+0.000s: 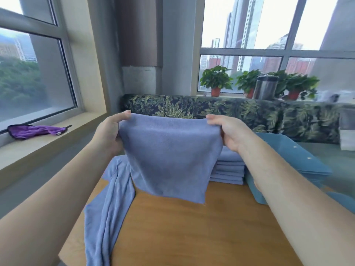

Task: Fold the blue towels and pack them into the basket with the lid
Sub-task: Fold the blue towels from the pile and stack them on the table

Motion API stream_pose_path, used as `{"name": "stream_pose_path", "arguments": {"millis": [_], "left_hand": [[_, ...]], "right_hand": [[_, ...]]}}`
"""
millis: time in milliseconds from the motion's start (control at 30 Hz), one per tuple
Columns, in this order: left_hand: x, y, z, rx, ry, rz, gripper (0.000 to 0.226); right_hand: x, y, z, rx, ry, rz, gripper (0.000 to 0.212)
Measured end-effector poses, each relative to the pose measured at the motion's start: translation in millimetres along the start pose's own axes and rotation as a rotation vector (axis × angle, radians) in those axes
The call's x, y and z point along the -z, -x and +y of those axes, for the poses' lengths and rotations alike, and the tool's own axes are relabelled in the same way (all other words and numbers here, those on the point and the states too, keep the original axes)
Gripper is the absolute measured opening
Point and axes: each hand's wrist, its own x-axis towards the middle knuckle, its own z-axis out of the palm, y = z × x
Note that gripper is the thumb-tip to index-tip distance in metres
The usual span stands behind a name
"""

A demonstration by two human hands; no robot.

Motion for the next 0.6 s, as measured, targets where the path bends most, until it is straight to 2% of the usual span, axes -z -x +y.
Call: {"name": "stream_pose_path", "arguments": {"millis": [133,367,600], "left_hand": [[-27,9,4,-0.141,-0.037,-0.006,0.021],[-51,31,1,-0.149,-0.138,-0.097,0.038],[-59,43,-8,-0.187,-0.047,-0.048,0.021]], "right_hand": [[38,16,-19,0.047,-0.014,0.151,0.012],[79,41,-35,0.068,0.162,0.254,0.013],[94,56,-43,0.136,0.204,0.221,0.024]]}}
